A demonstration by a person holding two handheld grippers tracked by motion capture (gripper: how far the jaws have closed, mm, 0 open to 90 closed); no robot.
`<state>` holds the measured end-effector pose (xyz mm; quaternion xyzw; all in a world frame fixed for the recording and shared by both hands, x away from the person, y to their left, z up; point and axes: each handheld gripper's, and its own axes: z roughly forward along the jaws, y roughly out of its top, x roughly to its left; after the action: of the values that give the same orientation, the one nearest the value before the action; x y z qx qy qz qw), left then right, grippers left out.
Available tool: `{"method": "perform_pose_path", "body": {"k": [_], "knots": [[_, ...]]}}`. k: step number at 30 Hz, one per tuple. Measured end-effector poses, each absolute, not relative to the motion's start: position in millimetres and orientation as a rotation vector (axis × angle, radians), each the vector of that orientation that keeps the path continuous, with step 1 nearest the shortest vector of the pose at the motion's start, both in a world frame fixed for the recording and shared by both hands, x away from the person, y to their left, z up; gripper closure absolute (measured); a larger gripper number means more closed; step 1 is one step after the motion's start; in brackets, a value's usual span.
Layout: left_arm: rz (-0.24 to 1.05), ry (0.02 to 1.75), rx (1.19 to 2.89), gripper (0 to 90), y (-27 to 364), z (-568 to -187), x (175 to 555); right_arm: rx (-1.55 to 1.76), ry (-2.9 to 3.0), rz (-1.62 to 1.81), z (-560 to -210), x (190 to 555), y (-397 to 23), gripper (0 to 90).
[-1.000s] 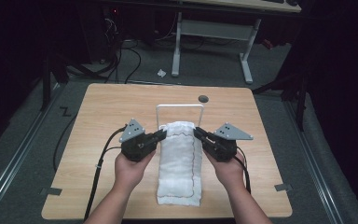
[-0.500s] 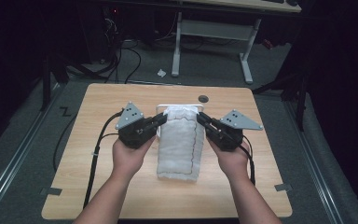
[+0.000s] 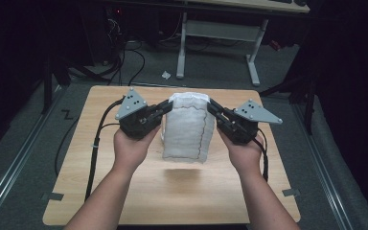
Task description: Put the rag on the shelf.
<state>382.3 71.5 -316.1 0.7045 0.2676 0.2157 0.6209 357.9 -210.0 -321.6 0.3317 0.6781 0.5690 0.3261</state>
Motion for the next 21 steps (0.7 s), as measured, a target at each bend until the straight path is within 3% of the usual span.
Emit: {"method": "perform_pose_path", "body": {"k": [21], "knots": [[0.522,0.623,1.594,86.7,71,-299,418,0.911,1.741,1.508,-298,386,-212,84.5]]}}
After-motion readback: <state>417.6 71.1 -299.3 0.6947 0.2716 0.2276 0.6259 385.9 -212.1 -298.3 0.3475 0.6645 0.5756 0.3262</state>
